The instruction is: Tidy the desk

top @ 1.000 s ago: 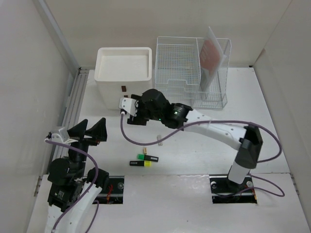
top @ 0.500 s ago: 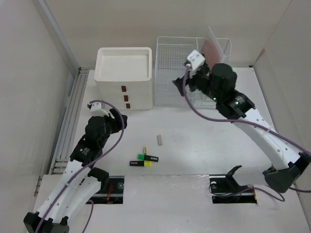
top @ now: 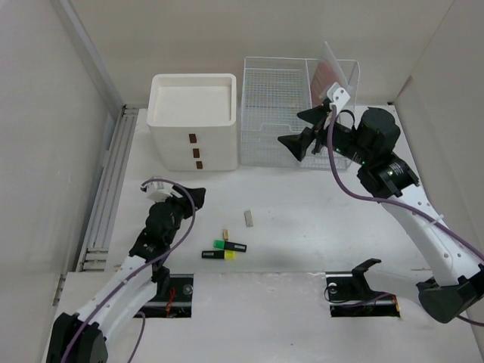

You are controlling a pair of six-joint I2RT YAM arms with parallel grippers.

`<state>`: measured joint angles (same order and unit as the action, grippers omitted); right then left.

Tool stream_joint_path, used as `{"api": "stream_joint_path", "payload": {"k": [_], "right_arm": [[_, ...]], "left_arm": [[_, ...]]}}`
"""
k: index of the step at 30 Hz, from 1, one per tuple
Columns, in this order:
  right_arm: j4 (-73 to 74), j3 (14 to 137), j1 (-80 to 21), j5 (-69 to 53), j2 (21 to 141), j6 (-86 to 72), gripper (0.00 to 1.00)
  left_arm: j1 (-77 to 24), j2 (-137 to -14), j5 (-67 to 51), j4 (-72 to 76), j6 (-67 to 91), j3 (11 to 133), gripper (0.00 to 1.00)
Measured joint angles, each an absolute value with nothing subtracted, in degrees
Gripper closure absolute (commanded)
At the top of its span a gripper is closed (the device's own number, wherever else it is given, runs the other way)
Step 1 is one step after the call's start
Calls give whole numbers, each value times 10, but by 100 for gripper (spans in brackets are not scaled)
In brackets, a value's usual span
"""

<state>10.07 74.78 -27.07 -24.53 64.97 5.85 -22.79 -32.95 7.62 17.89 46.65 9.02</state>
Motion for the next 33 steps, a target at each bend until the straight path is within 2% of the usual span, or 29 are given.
{"api": "stream_joint_path", "payload": {"k": [9, 21, 33], "right_arm": [[75, 722, -267, -267, 644, 42, 10], [59, 721, -267, -270, 644, 40, 10], [55, 715, -267, -270, 648, 40, 10]], "left_arm": [[-191, -470, 88, 319, 438, 103, 41], [-186, -670, 91, 298, 315, 251, 48], [-191, -802, 117, 261, 260, 323, 48]]}}
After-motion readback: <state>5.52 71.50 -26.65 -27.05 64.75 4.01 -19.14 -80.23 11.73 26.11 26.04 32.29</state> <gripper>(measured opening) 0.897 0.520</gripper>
